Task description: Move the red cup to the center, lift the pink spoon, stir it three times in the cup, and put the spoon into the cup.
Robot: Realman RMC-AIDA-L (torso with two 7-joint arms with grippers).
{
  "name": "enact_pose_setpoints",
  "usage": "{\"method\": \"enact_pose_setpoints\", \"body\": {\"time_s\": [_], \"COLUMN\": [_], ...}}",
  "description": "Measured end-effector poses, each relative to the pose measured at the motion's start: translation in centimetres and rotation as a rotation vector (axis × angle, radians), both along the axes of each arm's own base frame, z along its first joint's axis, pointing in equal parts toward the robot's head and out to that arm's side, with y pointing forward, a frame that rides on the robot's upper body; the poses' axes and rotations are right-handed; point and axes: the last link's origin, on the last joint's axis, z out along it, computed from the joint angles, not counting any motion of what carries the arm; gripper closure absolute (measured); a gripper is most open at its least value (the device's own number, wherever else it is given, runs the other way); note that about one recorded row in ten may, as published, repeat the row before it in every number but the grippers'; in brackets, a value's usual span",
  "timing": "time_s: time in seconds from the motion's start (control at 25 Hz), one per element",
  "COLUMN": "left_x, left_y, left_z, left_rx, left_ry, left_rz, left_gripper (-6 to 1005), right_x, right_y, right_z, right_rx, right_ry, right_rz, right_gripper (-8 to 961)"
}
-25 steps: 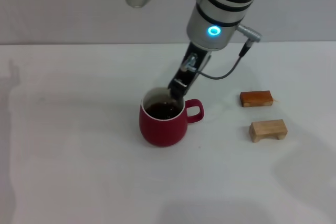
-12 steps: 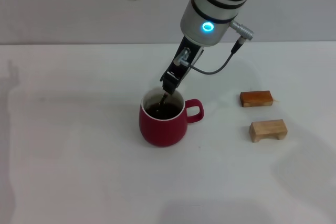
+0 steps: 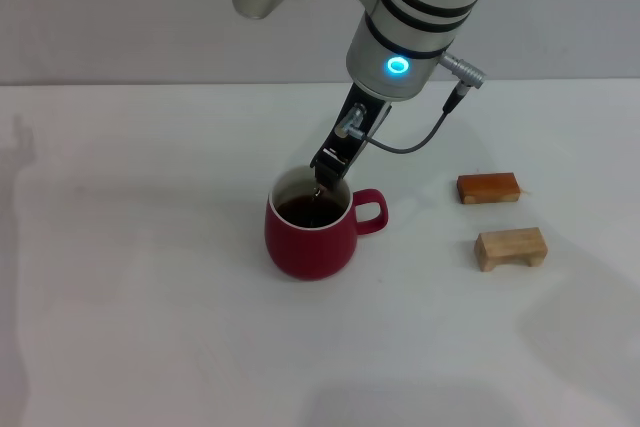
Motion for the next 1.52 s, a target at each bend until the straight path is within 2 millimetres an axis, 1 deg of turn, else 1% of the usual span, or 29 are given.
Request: {"method": "enact_pose_setpoints", "body": {"time_s": [0.64, 0.68, 0.72, 0.76, 0.8, 0.88, 0.92, 0.96, 1.0, 1.08, 1.12, 1.16, 1.2, 1.24, 1.28, 1.32, 1.36, 1.4, 1.44, 1.48, 1.52], "left_x": [0.1, 0.1, 0.1, 0.1, 0.1, 0.0, 0.0, 0.0, 0.0, -0.1, -0.1, -0.1, -0.1, -0.1, -0.1, -0.1, 0.0, 0.0, 0.0, 0.1, 0.2], "left_y": [0.1, 0.1, 0.1, 0.1, 0.1, 0.1, 0.1, 0.0, 0.1, 0.1, 0.1, 0.1, 0.0, 0.0, 0.0, 0.0, 0.0, 0.0, 0.0, 0.0, 0.0], "left_z": [0.0, 0.0, 0.0, 0.1, 0.1, 0.1, 0.1, 0.1, 0.1, 0.3, 0.3, 0.3, 0.4, 0.4, 0.5, 0.5, 0.5, 0.5, 0.5, 0.5, 0.6], "left_rx": [0.001, 0.001, 0.001, 0.001, 0.001, 0.002, 0.002, 0.001, 0.001, 0.005, 0.005, 0.007, 0.012, 0.012, 0.014, 0.016, 0.018, 0.018, 0.020, 0.022, 0.026], "left_ry": [0.000, 0.000, 0.000, 0.001, 0.001, 0.001, 0.001, 0.001, 0.001, 0.001, 0.001, 0.001, 0.000, 0.000, 0.000, 0.000, 0.001, 0.001, 0.002, 0.003, 0.006], "left_rz": [-0.002, -0.003, -0.003, -0.003, -0.003, -0.001, -0.001, 0.001, 0.001, 0.002, 0.002, 0.002, 0.001, 0.001, 0.001, -0.001, -0.005, -0.005, -0.007, -0.011, -0.017], "left_gripper": [424, 424, 424, 424, 423, 423, 423, 423, 423, 423, 423, 424, 424, 424, 424, 424, 424, 424, 423, 423, 423], "right_x": [-0.5, -1.0, -1.0, -1.6, -1.6, -1.9, -1.9, -1.8, -1.8, -1.5, -1.5, -1.3, -0.9, -0.9, -0.2, -0.2, 0.7, 0.7, 1.0, 2.2, 2.2], "right_y": [0.3, 0.6, 0.6, 1.1, 1.1, 2.0, 2.0, 2.6, 2.6, 3.0, 3.0, 3.0, 3.1, 3.1, 2.9, 2.9, 2.3, 2.3, 1.9, 0.8, 0.8], "right_z": [0.1, 0.1, 0.1, 0.1, 0.1, 0.0, 0.0, 0.0, 0.0, 0.1, 0.1, 0.3, 0.7, 0.7, 1.4, 1.4, 2.2, 2.2, 2.7, 3.8, 3.8], "right_rx": [0.022, 0.039, 0.039, 0.072, 0.072, 0.134, 0.134, 0.189, 0.189, 0.264, 0.264, 0.292, 0.353, 0.353, 0.415, 0.415, 0.490, 0.490, 0.528, 0.630, 0.630], "right_ry": [0.012, 0.030, 0.030, 0.064, 0.064, 0.121, 0.121, 0.157, 0.157, 0.218, 0.218, 0.245, 0.309, 0.309, 0.377, 0.377, 0.455, 0.455, 0.494, 0.578, 0.578], "right_rz": [0.019, 0.041, 0.041, 0.075, 0.075, 0.131, 0.131, 0.184, 0.184, 0.265, 0.265, 0.290, 0.334, 0.334, 0.359, 0.359, 0.396, 0.396, 0.419, 0.473, 0.473], "right_gripper": [769, 769, 769, 769, 769, 769, 769, 769, 769, 769, 769, 769, 769, 769, 769, 769, 769, 769, 769, 769, 769]}}
